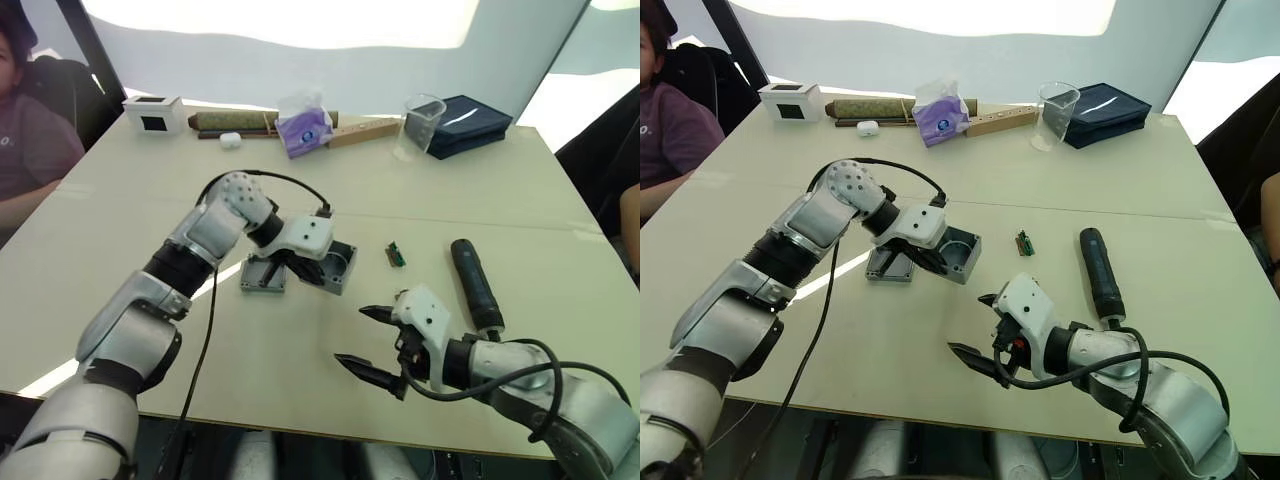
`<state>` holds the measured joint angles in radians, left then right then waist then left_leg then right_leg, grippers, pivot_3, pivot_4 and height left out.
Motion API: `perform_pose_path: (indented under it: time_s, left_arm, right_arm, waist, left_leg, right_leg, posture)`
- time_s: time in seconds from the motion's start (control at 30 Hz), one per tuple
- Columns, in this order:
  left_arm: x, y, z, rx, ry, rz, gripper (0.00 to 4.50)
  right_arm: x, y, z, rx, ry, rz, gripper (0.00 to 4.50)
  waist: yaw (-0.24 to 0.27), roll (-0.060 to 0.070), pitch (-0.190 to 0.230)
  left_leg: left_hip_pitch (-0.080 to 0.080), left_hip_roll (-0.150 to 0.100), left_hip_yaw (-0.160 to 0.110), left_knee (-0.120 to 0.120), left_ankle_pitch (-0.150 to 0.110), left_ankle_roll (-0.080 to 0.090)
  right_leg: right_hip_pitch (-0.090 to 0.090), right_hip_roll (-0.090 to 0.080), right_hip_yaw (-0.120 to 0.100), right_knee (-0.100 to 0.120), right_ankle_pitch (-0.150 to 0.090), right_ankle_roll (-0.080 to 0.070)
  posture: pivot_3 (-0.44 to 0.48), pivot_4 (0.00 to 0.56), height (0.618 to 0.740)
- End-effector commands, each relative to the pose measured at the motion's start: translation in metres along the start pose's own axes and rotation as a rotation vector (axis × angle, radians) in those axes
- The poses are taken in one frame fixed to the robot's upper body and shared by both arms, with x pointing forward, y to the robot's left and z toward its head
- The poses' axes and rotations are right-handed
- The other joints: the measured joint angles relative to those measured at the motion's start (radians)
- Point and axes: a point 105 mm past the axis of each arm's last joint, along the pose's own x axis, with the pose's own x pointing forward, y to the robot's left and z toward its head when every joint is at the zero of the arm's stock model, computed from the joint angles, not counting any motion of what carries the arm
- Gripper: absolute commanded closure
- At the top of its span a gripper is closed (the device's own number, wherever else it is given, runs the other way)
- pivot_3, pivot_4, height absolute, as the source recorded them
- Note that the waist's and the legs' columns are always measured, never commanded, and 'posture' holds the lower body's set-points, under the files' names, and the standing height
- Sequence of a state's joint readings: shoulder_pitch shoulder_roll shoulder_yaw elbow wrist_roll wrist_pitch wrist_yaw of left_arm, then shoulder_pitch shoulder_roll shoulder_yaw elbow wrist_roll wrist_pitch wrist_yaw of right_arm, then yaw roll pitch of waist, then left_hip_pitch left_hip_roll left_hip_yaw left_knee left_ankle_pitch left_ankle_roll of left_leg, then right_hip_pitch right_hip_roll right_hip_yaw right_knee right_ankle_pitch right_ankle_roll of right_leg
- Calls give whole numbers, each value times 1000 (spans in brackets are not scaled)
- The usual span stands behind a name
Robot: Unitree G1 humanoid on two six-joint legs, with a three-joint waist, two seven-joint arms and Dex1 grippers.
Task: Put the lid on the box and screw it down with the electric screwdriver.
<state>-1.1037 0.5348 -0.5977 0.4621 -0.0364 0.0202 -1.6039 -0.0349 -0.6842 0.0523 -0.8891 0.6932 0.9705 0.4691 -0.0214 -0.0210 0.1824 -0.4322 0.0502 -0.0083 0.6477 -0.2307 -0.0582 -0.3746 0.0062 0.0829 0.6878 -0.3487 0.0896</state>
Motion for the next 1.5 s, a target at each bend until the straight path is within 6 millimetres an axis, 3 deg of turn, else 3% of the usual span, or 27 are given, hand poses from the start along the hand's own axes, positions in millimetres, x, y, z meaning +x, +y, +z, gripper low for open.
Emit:
perform_pose_path:
  time_s: [0.03, 0.47, 0.57, 0.73, 0.87, 1.0, 1.1, 1.23, 1.37, 1.5]
  left_arm:
    - [5, -4, 1, 53, -12, -66, 4456]
    - [21, -7, 3, 145, -20, -180, 4456]
    - [22, -9, 2, 158, -14, -196, 3697]
    - [12, -3, 3, 149, -19, -151, 1883]
    - [-32, 12, 17, 61, -90, 4, 1883]
    - [-82, 19, 11, -185, -172, 245, 1883]
    - [-100, 18, -31, -597, -44, 477, 1883]
    - [-107, 1, -64, -1035, 59, 681, 1883]
    - [-105, -10, -69, -1185, 69, 765, 1883]
    - [-90, -23, -81, -1433, 56, 799, 1883]
  right_arm:
    - [-6, 6, 10, -20, -34, 3, 0]
    - [-6, 10, 7, -1, -9, -14, 0]
    - [-5, 9, 8, -3, -8, -11, 0]
    - [-8, 4, 10, -12, -4, -3, 0]
    - [-14, 1, 30, -25, -73, 37, 0]
    - [-9, 2, 58, -82, -159, 111, 0]
    - [1, 1, 64, -175, -118, 128, 0]
    - [10, -5, 60, -309, -13, 113, 0]
    - [14, -3, 64, -333, -35, 127, 0]
    - [22, -5, 65, -424, 6, 133, 0]
  waist:
    - [0, 0, 0]
    - [3, 0, 0]
    - [3, 0, 0]
    - [4, 0, 0]
    - [0, 0, 0]
    - [-8, 0, 0]
    - [-21, 1, 0]
    - [-21, 1, 1]
    - [-18, 1, 1]
    - [-18, 1, 1]
  left_leg:
    - [0, 0, 0, 0, 0, 0]
    - [-2, 0, -1, 2, 0, 1]
    - [-2, 0, -1, 2, 0, 1]
    - [-2, 0, -1, 2, 0, 1]
    - [-2, 0, -1, 2, 0, 1]
    - [-2, 0, -1, 2, 0, 1]
    - [-2, 0, -2, 2, 0, 1]
    - [-1, 0, -4, 2, 0, 1]
    - [-7, 0, -8, 4, 0, 1]
    - [-12, -1, -9, 8, 1, -1]
  right_leg:
    - [0, 0, 0, 0, 0, 0]
    - [-1, 0, -1, -1, 0, 0]
    - [-1, 0, -1, 0, 0, 0]
    - [-1, 0, -1, 0, 0, 0]
    - [-1, 0, -1, 0, 0, 0]
    - [-1, 1, -1, 1, 0, 0]
    - [-1, 0, -1, 1, 0, 0]
    - [-1, 0, -2, 2, -1, 1]
    - [-5, -1, -3, 3, -1, 1]
    - [-13, -3, -3, 12, -1, 1]
  posture:
    - [0, 150, 740]
    - [0, 150, 740]
    - [0, 150, 740]
    - [0, 150, 740]
    - [0, 150, 740]
    - [0, 150, 740]
    - [0, 150, 740]
    - [0, 150, 740]
    - [0, 150, 740]
    - [0, 150, 740]
